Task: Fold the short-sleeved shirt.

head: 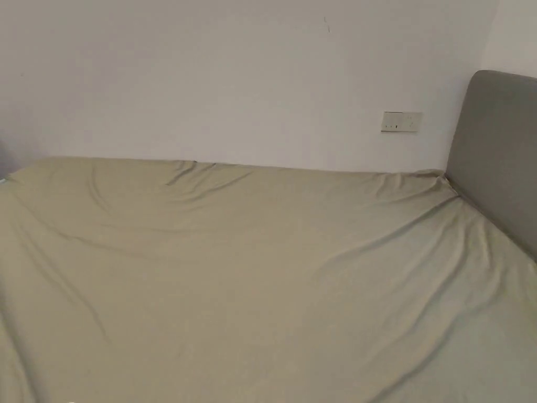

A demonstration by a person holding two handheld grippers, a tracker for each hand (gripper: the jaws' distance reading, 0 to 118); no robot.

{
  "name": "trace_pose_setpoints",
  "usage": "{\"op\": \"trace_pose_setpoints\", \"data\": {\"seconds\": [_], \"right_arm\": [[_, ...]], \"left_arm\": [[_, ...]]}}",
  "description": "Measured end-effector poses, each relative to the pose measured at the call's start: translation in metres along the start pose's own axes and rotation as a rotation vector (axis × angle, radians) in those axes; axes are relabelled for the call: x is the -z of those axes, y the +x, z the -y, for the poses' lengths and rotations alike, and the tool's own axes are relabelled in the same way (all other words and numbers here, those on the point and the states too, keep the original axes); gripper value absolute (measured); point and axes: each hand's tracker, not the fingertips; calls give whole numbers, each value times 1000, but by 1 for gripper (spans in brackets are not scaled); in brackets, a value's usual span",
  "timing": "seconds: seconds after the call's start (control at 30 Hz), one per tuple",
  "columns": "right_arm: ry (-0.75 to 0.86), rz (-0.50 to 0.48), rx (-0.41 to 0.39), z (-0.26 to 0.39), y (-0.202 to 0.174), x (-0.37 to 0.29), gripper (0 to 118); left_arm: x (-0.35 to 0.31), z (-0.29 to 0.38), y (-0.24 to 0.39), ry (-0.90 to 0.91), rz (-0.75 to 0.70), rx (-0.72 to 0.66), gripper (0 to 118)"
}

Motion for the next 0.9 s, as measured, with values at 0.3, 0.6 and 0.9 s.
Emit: {"op": "trace_pose_setpoints", "data": {"seconds": [0.3, 0.6, 0.9], "right_arm": [[-425, 37, -183, 29, -8, 118, 1], [-486, -14, -193, 15, -6, 115, 1], [-403, -54, -96, 29, 9, 106, 1]], "left_arm": [[-21, 25, -59, -59, -172, -33, 7], [72, 29, -92, -422, 159, -212, 96], [109, 59, -82, -558, 239, -478, 52]]}}
